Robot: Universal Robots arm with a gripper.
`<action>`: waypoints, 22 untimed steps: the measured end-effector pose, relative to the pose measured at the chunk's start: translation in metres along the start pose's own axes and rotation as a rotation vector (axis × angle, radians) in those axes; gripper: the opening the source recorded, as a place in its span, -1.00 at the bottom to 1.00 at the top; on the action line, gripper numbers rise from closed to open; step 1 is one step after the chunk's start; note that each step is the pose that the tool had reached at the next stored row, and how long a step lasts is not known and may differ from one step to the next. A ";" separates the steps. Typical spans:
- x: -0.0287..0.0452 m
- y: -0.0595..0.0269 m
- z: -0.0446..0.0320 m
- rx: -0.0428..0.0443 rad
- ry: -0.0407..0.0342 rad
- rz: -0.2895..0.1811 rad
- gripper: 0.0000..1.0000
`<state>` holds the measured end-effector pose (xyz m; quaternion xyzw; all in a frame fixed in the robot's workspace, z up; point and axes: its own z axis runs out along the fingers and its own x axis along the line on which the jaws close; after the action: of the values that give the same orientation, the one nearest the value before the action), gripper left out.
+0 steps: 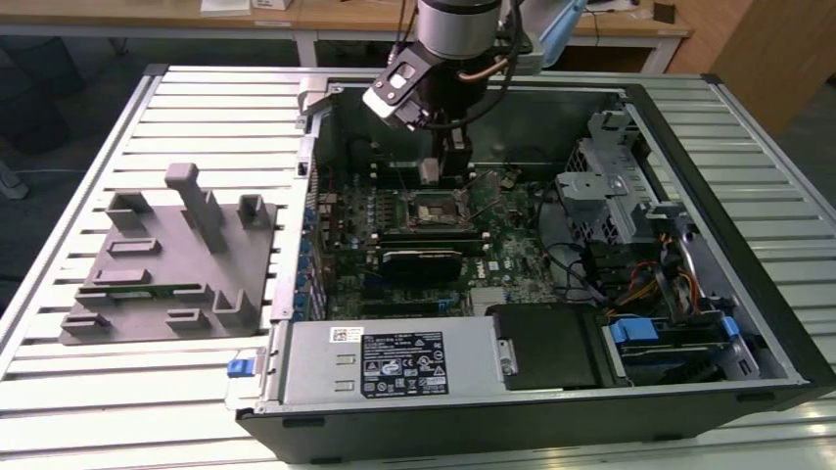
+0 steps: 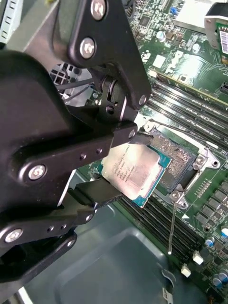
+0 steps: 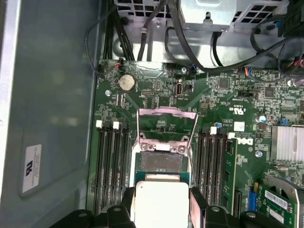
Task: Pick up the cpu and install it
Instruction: 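Place the cpu into insertion slot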
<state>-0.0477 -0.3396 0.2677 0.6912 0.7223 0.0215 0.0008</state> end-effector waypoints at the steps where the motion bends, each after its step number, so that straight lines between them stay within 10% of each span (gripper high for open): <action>1: 0.0000 -0.0001 0.0017 0.0000 0.0000 0.000 0.08; 22: -0.0008 -0.0010 0.0303 0.0003 0.0008 -0.021 0.08</action>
<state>-0.0478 -0.3395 0.2374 0.6836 0.7296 0.0217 0.0007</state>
